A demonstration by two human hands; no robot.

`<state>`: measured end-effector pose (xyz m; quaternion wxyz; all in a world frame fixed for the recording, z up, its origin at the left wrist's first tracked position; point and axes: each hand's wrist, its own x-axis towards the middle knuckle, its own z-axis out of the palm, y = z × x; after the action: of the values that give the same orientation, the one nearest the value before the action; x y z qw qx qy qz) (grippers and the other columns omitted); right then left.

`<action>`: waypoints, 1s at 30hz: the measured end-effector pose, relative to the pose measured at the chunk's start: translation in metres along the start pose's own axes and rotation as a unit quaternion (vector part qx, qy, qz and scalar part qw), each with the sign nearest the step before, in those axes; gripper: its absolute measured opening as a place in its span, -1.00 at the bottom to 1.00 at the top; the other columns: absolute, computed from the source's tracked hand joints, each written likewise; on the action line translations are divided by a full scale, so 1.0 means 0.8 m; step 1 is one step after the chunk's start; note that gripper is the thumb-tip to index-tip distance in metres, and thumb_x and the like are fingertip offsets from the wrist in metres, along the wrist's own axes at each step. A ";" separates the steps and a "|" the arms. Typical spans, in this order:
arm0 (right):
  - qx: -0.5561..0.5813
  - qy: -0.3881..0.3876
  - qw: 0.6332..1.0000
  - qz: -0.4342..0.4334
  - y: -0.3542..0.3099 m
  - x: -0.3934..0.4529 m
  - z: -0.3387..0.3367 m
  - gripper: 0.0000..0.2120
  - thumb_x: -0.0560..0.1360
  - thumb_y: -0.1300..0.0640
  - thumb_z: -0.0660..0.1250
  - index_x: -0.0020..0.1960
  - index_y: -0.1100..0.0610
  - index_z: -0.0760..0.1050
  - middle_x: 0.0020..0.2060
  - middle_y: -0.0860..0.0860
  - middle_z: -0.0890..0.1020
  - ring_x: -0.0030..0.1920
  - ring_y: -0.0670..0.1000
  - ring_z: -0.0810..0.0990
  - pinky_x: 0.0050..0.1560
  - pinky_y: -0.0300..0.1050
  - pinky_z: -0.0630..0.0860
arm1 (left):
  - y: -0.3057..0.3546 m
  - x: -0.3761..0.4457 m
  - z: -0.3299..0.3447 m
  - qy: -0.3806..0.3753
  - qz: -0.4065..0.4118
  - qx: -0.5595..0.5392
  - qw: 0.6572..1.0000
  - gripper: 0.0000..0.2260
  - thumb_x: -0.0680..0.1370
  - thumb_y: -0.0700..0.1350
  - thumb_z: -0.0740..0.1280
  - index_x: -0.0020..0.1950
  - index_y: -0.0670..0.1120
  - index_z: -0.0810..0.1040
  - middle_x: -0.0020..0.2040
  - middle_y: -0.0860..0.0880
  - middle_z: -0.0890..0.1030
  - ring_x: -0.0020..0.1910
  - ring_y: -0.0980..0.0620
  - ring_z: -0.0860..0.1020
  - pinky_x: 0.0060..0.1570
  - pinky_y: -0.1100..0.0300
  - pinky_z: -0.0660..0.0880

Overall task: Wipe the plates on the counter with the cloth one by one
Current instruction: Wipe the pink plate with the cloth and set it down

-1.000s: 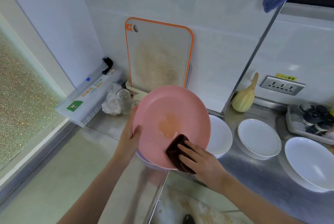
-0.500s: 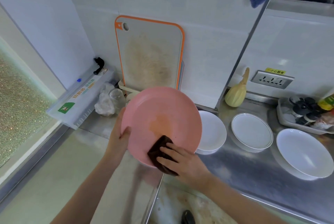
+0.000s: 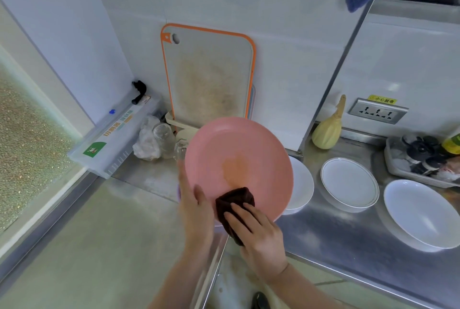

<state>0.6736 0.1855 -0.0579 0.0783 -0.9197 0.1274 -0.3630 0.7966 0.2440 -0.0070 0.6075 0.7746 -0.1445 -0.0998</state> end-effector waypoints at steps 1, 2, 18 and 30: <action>0.001 0.000 1.000 0.002 -0.001 -0.004 0.002 -0.60 0.33 0.27 0.39 0.14 0.04 0.55 0.08 0.00 0.66 0.04 0.08 0.63 -0.09 -0.12 0.59 | 0.000 0.006 0.001 -0.013 0.016 0.011 1.000 -0.41 0.56 -0.35 0.09 0.50 0.13 0.14 0.40 0.04 0.35 0.37 0.06 0.34 0.37 0.22 0.23; -0.004 -0.005 1.000 -0.010 0.000 -0.004 0.000 -0.60 0.36 0.26 0.36 0.17 0.03 0.53 0.10 0.01 0.65 0.06 0.07 0.63 -0.08 -0.13 0.58 | 0.000 0.014 -0.001 -0.034 0.036 0.021 0.999 -0.41 0.55 -0.38 0.09 0.49 0.12 0.17 0.36 0.10 0.35 0.34 0.14 0.33 0.34 0.34 0.21; -0.044 0.008 0.998 -0.035 0.023 0.011 -0.014 -0.74 0.46 0.26 0.27 0.09 0.04 0.56 0.00 -0.01 0.69 -0.10 0.09 0.65 -0.19 -0.13 0.60 | 0.001 0.006 0.014 -0.016 -0.033 -0.152 0.988 -0.44 0.47 -0.27 0.12 0.45 0.08 0.25 0.42 0.08 0.36 0.40 0.12 0.31 0.45 0.14 0.20; -0.025 -0.290 0.953 -0.083 0.099 0.025 -0.034 -0.70 0.42 0.04 0.16 0.01 -0.06 0.63 -0.02 -0.09 0.67 -0.13 -0.01 0.66 -0.41 -0.23 0.57 | -0.016 0.060 -0.013 -0.063 0.021 -0.033 0.997 -0.44 0.54 -0.42 0.03 0.47 0.02 0.26 0.44 0.04 0.36 0.41 0.13 0.29 0.35 0.29 0.19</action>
<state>0.6549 0.1028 -0.0435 0.0586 -0.9944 0.0314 -0.0826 0.8459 0.2395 -0.0157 0.6246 0.7430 -0.1955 -0.1399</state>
